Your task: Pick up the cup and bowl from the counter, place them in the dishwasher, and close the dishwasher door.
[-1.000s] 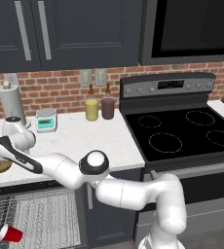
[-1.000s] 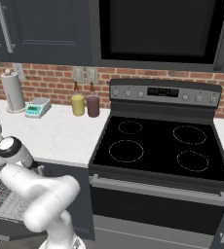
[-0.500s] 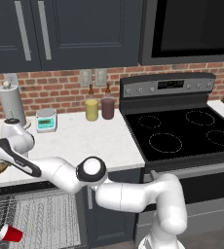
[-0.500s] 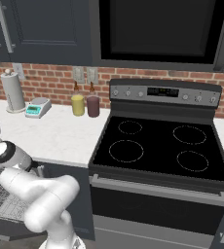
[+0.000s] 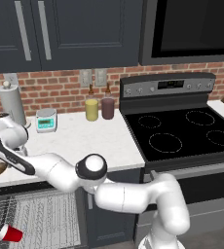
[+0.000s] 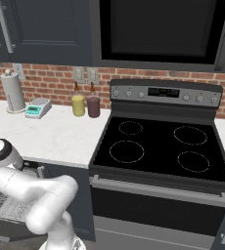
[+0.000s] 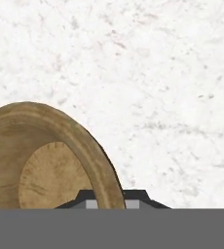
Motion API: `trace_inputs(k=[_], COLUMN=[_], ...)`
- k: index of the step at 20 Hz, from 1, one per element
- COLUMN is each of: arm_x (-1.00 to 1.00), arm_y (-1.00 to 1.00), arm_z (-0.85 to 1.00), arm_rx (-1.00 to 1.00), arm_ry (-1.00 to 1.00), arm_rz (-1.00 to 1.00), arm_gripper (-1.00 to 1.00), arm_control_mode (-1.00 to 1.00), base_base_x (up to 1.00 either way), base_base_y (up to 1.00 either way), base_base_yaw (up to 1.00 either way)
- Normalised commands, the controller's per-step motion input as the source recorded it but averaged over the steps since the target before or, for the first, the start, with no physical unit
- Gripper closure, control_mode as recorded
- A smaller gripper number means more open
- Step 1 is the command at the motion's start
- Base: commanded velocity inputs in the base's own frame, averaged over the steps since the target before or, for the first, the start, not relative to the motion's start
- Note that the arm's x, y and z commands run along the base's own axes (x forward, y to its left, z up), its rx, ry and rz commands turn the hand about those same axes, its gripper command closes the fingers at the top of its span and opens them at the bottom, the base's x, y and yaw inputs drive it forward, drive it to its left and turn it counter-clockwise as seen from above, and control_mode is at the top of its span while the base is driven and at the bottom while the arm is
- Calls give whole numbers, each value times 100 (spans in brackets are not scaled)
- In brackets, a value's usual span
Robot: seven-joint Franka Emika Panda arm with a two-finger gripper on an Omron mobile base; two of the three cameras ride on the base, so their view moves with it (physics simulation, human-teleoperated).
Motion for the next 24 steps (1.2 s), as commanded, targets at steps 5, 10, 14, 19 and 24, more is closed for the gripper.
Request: trace_inputs(k=[5, 10, 14, 19, 24], arm_x=[-100, -100, -100, -100, -100], arm_y=[-25, -29, -40, -49, -73], arm_z=[0, -2, -13, -16, -39], arm_rx=[0, 0, 0, 0, 0], arm_ry=[0, -1, -6, -2, -2], arm_rz=[-49, -48, -45, -45, -40], arm_gripper=[100, 100, 100, 100, 100], arm_control_mode=[-100, -100, -100, -100, -100], base_base_x=[0, 0, 0, 0, 0], base_base_y=[0, 0, 0, 0, 0], base_base_yaw=[0, 0, 0, 0, 0])
